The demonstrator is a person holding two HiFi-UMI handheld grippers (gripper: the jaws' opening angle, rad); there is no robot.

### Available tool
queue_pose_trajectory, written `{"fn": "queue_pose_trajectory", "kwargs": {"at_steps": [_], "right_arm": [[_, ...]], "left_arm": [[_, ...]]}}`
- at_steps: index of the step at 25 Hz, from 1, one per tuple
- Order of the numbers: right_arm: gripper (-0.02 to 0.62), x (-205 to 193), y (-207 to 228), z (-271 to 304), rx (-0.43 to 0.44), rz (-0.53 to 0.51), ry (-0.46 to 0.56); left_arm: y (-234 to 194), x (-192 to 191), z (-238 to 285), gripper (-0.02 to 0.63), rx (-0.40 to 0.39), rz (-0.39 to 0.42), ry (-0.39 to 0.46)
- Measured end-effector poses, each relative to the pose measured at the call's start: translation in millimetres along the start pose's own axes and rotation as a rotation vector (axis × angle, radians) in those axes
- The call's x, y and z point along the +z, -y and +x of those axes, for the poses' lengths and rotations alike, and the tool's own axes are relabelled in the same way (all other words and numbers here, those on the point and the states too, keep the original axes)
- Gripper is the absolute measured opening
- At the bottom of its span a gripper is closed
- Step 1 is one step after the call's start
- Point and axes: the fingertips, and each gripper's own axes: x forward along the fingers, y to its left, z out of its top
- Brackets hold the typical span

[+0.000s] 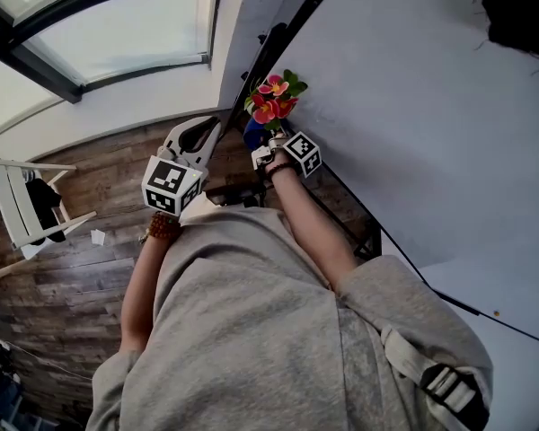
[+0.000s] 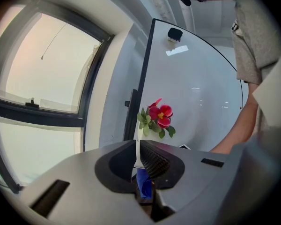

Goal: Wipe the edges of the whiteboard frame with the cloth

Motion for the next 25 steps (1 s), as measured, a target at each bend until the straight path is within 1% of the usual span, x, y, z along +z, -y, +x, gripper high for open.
{"fn": "queue_pose_trajectory", "kwargs": {"at_steps": [2,4,6,9,12,15,19,22,25], "right_arm": [[0.120,-1,1,3,-0.007,-0.011,-0.001],[0.121,-2,0,3,-0.008,-0.053,-0.008],[0.123,-5,-2,0,0.003,-0.107,-0.040],[0.124,-15,-6,-12,0.040,-0.246,-0.131],[0.126,-15,-16,-31,0.094,-0.375,-0.179],[0.126,-7,-28,-50,0.131,-0.474,-0.180],[0.126,3,-40,-83,0.188,-0.647,-0.191],[0.126,17,-56,-112,0.234,-0.748,-0.140],[0.126,30,-78,-140,0.268,-0.824,-0.058]], "left_arm": [[2,0,-2,0.032,0.002,0.004,-0.004],[3,-1,-4,0.032,0.009,0.016,-0.004],[6,0,-6,0.032,0.014,0.024,0.003],[17,-2,-3,0.032,0.001,0.019,0.004],[42,-6,6,0.032,-0.048,0.031,-0.006],[73,-9,14,0.032,-0.107,0.066,-0.020],[111,-9,23,0.032,-0.158,0.111,-0.025],[129,-4,24,0.032,-0.177,0.130,-0.020],[137,9,24,0.032,-0.168,0.148,0.020]]}}
